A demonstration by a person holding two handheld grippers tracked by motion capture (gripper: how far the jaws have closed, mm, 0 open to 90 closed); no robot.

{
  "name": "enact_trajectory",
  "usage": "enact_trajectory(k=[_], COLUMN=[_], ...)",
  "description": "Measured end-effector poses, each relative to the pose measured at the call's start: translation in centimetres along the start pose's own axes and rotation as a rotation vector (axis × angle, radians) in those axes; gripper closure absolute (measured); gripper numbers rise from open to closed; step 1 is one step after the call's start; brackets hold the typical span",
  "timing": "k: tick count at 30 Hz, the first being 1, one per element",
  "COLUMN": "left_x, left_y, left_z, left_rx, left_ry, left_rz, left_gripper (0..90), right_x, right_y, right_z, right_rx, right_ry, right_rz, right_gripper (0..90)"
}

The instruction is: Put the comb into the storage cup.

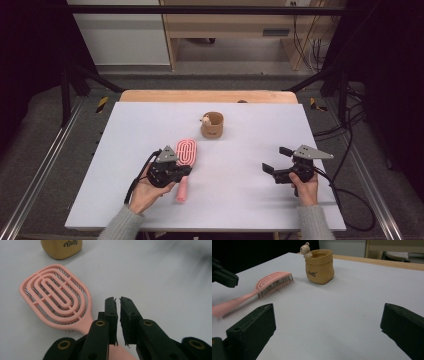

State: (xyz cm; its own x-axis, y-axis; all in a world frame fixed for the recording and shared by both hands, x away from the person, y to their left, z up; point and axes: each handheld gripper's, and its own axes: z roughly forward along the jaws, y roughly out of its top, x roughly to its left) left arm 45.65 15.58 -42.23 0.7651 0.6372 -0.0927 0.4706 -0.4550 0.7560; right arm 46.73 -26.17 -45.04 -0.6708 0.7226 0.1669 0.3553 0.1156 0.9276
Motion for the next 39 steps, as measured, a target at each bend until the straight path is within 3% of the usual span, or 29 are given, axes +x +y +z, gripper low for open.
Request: enact_trajectory(k=[5,18,39], left_x=[-0.2,-0.8,-1.0], left_y=[-0.3,-0.9,-1.4], left_z=[0.7,1.9,1.7], left_rx=[0.039,0.134,0.221], left_ry=[-0.022,-0.045,-0.015], left_rz=[-0.002,0.013,0.054], left_gripper=[89.1,89.6,89.7], right_x=[0.0,0.0,0.0], right_y=[0.0,0.0,0.0], right_z=[0.0,0.0,0.0], right_rx=[0.002,0.000,0.002], right_ry=[0.000,0.001,0.001], right_rz=[0.000,0.000,-0.003], right_gripper=[0.4,0.4,0.4])
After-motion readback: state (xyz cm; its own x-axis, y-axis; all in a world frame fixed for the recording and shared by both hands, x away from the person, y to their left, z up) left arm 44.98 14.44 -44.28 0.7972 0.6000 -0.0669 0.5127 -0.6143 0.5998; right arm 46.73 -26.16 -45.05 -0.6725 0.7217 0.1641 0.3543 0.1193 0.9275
